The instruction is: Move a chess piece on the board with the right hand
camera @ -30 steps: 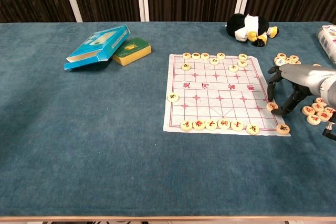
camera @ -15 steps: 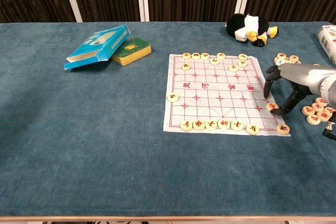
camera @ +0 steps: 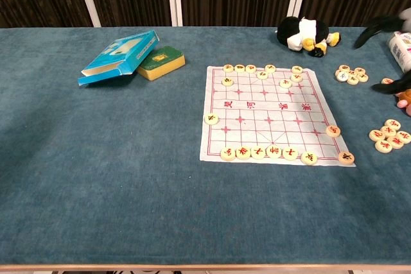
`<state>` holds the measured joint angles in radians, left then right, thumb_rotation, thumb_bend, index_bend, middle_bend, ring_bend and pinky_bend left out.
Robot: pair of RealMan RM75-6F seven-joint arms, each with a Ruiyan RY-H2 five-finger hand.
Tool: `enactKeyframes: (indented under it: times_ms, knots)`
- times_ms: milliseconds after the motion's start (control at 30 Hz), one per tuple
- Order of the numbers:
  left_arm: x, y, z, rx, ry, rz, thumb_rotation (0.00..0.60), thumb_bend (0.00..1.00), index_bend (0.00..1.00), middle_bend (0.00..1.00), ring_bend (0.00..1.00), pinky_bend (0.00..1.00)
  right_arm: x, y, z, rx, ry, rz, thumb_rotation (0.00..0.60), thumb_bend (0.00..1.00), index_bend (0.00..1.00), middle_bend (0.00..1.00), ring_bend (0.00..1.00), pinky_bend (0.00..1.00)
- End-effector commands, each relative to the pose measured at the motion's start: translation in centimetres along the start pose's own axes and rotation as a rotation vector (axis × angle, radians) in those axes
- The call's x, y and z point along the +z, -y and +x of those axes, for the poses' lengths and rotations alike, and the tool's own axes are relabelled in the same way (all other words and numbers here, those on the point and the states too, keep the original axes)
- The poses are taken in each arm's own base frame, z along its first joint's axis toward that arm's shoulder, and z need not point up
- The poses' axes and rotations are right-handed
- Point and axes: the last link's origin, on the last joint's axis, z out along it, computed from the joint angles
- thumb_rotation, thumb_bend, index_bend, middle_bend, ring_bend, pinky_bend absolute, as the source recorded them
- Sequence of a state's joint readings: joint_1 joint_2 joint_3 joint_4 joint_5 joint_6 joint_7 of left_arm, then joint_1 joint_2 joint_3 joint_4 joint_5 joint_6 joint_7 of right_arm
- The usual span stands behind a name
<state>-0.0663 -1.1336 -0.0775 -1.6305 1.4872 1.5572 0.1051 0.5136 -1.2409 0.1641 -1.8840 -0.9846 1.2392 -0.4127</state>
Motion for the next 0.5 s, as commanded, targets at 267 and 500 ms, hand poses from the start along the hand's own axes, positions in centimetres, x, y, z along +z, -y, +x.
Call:
enactKeyframes:
  times_ms: [267, 500]
  knots:
    - [0.0, -0.1, -0.2, 0.007, 0.003, 0.001, 0.6, 0.05, 0.01, 0.0, 0.0, 0.05, -11.2, -5.8, 0.0, -0.034, -0.165, 0.021, 0.6, 0.35, 0.12, 0.0, 0.0, 0.02]
    - [0.0, -0.1, -0.2, 0.005, 0.008, 0.001, 0.6, 0.05, 0.01, 0.0, 0.0, 0.05, -15.1, -7.7, -1.7, -0.085, -0.216, -0.001, 0.6, 0.35, 0.12, 0.0, 0.0, 0.02]
